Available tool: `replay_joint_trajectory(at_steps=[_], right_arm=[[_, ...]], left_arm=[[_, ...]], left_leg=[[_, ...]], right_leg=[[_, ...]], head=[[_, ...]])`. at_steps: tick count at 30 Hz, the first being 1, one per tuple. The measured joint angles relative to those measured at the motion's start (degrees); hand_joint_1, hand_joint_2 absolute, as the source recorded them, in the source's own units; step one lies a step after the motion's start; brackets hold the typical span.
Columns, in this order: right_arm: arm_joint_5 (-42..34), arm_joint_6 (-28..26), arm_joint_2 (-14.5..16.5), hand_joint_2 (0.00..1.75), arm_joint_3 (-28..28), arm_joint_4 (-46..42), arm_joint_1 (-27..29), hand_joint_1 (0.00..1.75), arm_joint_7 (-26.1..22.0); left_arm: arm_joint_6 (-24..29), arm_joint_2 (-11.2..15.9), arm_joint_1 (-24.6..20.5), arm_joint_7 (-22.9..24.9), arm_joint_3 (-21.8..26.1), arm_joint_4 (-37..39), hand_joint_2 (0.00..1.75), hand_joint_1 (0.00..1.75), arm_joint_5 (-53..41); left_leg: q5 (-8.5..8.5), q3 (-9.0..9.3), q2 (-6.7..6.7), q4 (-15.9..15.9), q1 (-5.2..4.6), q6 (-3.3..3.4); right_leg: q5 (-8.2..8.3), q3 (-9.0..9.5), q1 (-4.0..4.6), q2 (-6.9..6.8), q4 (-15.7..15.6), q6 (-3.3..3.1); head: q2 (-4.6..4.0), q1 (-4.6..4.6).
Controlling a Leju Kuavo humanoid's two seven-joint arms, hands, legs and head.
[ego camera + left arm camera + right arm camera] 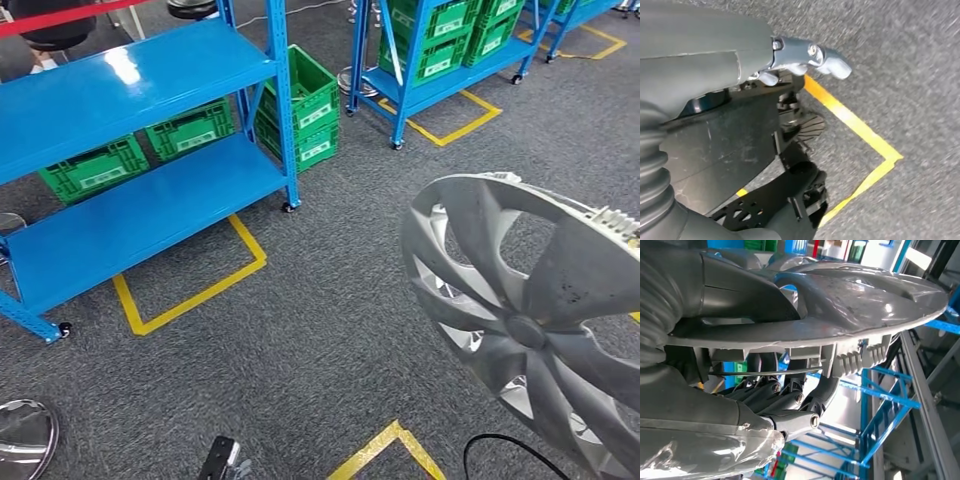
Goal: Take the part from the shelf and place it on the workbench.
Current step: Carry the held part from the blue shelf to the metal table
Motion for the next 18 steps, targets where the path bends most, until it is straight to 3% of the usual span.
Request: replay_joint_trajectory(at_steps=[2, 4, 6, 8, 9, 10, 12, 14, 15, 17, 18], right_arm=[[-0.56, 0.74, 0.51, 1.75, -1.24, -0.03, -0.16, 1.75, 0.20], [-1.13, 1.58, 1.15, 1.75, -2.90, -0.10, -0.56, 1.75, 0.41], [-1.81, 2.44, 2.02, 1.75, -4.80, -0.14, -1.39, 1.75, 0.71], [-2.79, 3.64, 3.33, 1.75, -7.20, -0.14, -2.25, 1.75, 1.32], [-3.32, 4.44, 4.09, 1.75, -8.62, -0.14, -2.70, 1.75, 1.74], [-3.78, 5.34, 4.83, 1.75, -10.16, -0.14, -3.22, 1.75, 2.23], [-4.51, 7.34, 6.24, 1.75, -13.48, -0.17, -4.53, 1.75, 3.33], [-5.06, 9.56, 7.66, 1.75, -17.13, -0.22, -6.24, 1.75, 4.73], [-5.46, 10.82, 8.34, 1.75, -19.09, -0.22, -7.26, 1.75, 5.67], [-6.68, 13.30, 9.64, 1.75, -23.75, -0.22, -9.29, 1.75, 7.84], [-7.41, 14.30, 10.21, 1.75, -26.32, -0.22, -10.22, 1.75, 8.81]], left_arm=[[-0.21, -0.07, -0.04, 0.00, -0.01, -0.01, 1.75, 0.00, 0.02], [-0.16, -0.13, -0.03, 0.00, 0.00, 0.00, 1.75, 0.00, 0.08], [-0.03, -0.10, 0.12, 0.01, 0.02, 0.01, 1.75, 0.00, 0.18], [0.05, -0.01, 0.27, 0.07, 0.03, 0.01, 1.75, 0.00, 0.25], [0.03, 0.02, 0.29, 0.11, 0.03, 0.01, 1.75, 0.00, 0.26], [-0.03, 0.02, 0.29, 0.16, 0.03, 0.01, 1.75, 0.00, 0.27], [-0.21, 0.00, 0.28, 0.21, 0.03, 0.01, 1.75, 0.00, 0.31], [-0.38, 0.01, 0.29, 0.21, 0.02, 0.01, 1.75, 0.00, 0.34], [-0.44, 0.02, 0.27, 0.20, 0.02, 0.01, 1.75, 0.00, 0.37], [-0.46, -0.02, 0.17, 0.19, 0.02, 0.01, 1.75, 0.00, 0.55], [-0.46, -0.02, 0.13, 0.16, 0.02, 0.00, 1.75, 0.00, 0.69]], left_leg=[[0.21, -0.13, 1.29, -0.17, 0.00, 0.62], [0.50, -0.19, 2.82, -0.37, 0.11, 1.32], [0.54, -0.28, 4.44, -0.37, -0.09, 1.70], [0.52, -0.35, 6.25, -0.36, -0.33, 1.80], [0.51, -0.35, 7.09, -0.35, -0.40, 1.81], [0.48, -0.31, 7.87, -0.35, -0.45, 1.79], [0.34, -0.10, 9.19, -0.34, -0.62, 1.59], [0.18, 0.10, 10.22, -0.28, -0.93, 1.15], [0.18, 0.14, 10.70, -0.26, -1.06, 0.90], [0.11, 0.15, 11.41, -0.24, -1.01, 0.33], [-0.41, -0.04, 10.74, 0.20, -0.93, 0.00]], right_leg=[[0.31, -0.75, -0.20, 0.58, -0.05, 0.74], [-1.48, -2.24, -0.03, -2.03, 2.59, 1.25], [-5.51, -5.33, 0.09, -5.59, 9.78, 1.64], [-8.00, -7.76, 0.01, -6.73, 16.00, 1.84], [-7.73, -7.54, 0.00, -6.90, 16.24, 1.83], [-6.52, -6.11, 0.02, -7.10, 14.14, 1.76], [-3.50, -1.16, 0.22, -9.03, 5.99, 1.43], [-2.07, 1.95, 0.49, -10.79, 0.63, 0.77], [-2.06, 2.03, 0.62, -10.87, 0.09, 0.41], [-1.69, 1.56, 0.53, -9.59, -0.01, -0.30], [-1.47, 1.45, 0.41, -9.01, -0.16, -0.68]], head=[[0.00, 0.02], [0.00, 0.42], [0.00, 0.80], [0.00, 0.83], [0.00, 0.83], [0.00, 0.84], [0.00, 0.85], [0.00, 0.72], [0.00, 0.67], [0.00, 0.60], [0.00, 0.58]])
